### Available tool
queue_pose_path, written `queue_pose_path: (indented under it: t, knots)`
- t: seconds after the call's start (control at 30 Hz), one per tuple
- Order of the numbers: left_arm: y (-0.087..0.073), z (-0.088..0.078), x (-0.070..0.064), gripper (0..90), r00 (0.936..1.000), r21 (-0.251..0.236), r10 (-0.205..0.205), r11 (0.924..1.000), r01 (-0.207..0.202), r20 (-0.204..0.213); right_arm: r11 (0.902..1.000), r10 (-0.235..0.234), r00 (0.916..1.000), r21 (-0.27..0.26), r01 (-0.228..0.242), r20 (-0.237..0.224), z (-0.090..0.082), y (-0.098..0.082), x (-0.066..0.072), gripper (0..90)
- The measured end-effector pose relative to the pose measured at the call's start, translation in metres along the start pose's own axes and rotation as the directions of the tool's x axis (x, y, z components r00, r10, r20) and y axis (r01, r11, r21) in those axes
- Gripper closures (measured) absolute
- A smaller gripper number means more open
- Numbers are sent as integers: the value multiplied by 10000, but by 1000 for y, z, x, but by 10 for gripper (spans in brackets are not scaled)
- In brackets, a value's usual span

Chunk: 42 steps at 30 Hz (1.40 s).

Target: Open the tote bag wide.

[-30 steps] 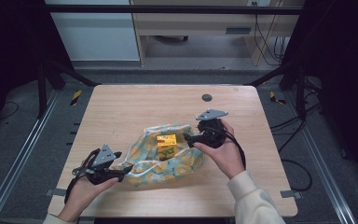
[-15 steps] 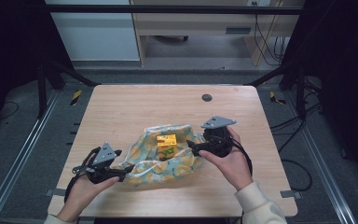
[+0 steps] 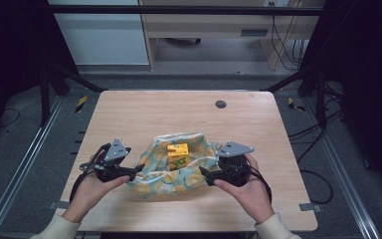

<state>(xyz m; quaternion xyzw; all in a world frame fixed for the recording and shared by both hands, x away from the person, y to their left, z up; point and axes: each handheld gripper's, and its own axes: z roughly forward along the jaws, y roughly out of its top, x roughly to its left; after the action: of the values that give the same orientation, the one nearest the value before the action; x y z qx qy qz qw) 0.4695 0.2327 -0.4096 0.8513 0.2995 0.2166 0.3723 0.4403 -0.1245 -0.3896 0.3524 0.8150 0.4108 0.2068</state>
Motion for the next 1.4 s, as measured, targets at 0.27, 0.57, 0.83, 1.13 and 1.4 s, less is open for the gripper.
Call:
queue_pose_path:
  t: [0.27, 0.57, 0.83, 1.13, 1.4]
  knots:
    - [17, 15, 13, 253, 9996, 74, -248, 9997, 247, 96, 9997, -144, 9997, 171, 147, -177, 12, -13, 6, 126]
    - [37, 41, 19, 286, 9998, 362, 142, 9992, -148, 167, 9981, -616, 9974, 55, 619, -370, 26, -24, 19, 124]
    - [42, 70, 14, 329, 9974, 962, 629, 9932, -659, 341, 9920, -1129, 9925, 509, 1152, -461, 46, -32, 23, 116]
    - [38, 101, 17, 619, 9977, 1777, 667, 9818, -676, 109, 9900, -783, 9949, 1127, 852, -638, 61, -38, 13, 615]
    - [47, 83, 15, 891, 9999, 718, 136, 9973, -143, 96, 9959, -614, 9928, 602, 678, -1024, 45, -32, 8, 877]
